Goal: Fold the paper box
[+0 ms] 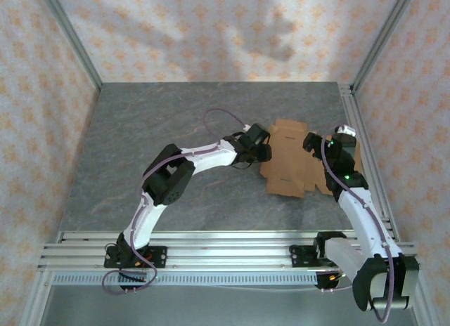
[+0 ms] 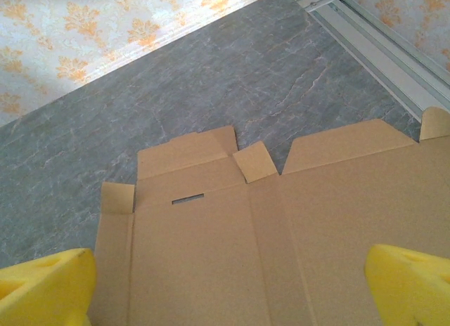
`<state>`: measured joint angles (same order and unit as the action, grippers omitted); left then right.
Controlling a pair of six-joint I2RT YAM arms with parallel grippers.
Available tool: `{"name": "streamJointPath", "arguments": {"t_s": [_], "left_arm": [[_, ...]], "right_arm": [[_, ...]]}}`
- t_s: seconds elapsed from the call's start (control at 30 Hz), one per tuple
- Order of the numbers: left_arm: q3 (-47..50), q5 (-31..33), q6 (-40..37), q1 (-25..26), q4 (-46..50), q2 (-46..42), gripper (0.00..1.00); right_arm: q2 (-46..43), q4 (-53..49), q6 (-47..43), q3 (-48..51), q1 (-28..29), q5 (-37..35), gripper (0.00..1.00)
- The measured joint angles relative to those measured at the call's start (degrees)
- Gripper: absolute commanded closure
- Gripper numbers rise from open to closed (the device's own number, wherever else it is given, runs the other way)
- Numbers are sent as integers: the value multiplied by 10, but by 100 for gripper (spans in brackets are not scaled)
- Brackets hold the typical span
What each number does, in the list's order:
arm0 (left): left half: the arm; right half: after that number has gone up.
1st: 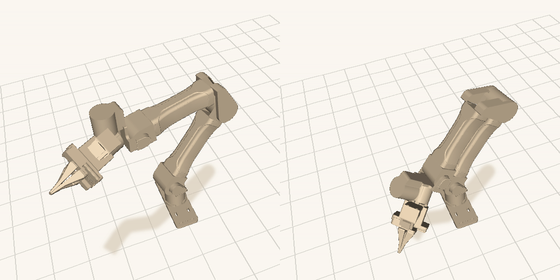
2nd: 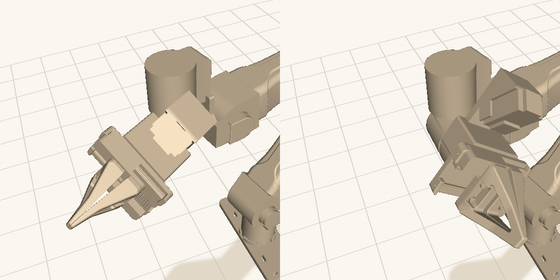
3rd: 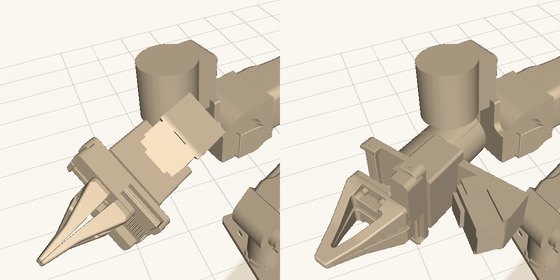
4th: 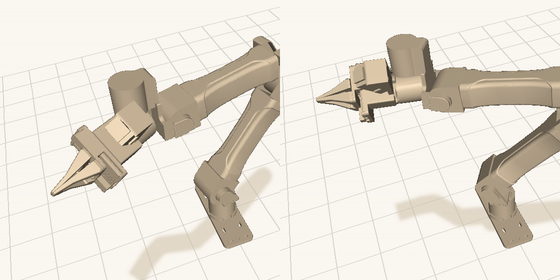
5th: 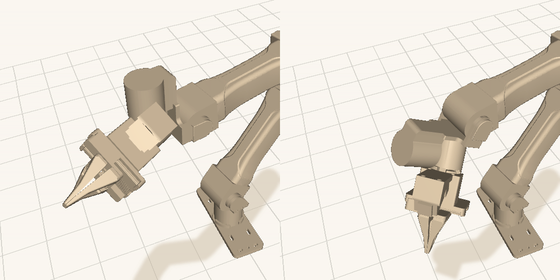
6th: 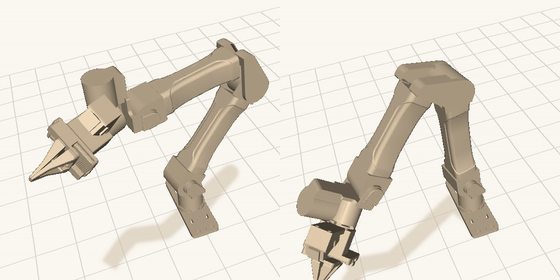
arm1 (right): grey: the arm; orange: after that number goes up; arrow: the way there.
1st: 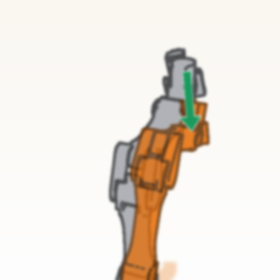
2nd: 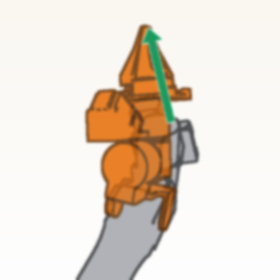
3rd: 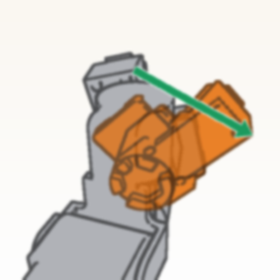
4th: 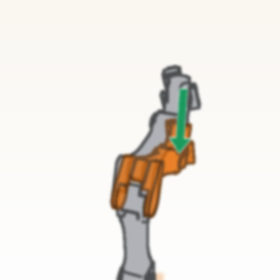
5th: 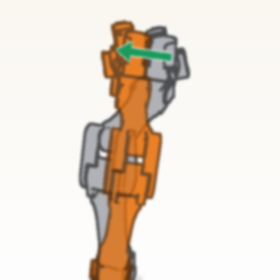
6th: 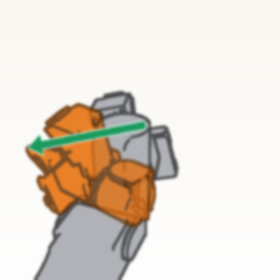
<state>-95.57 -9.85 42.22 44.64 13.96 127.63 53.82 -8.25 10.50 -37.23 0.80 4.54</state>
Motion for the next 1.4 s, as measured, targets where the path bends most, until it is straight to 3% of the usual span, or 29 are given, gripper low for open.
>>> {"name": "streamJointPath", "arguments": {"t_s": [0.5,0.63,0.83,1.07,1.13,1.23,1.4], "left_arm": [[-19,-5,14,-3,4,23,94],[-22,-14,7,-10,4,23,98],[-21,-44,-61,-45,11,22,97],[-27,-120,-214,-112,90,8,96],[-34,-141,-256,-131,121,7,91],[-36,-151,-296,-150,153,3,73],[-10,-117,-285,-154,157,-19,29]], "right_arm": [[-4,-7,0,0,0,7,3],[-4,-8,0,0,0,11,3],[3,-20,0,-10,0,18,2],[52,-26,10,-45,0,28,1],[73,-32,16,-52,0,35,1],[118,-47,22,-75,0,53,0],[224,-70,11,-144,0,102,1]]}}
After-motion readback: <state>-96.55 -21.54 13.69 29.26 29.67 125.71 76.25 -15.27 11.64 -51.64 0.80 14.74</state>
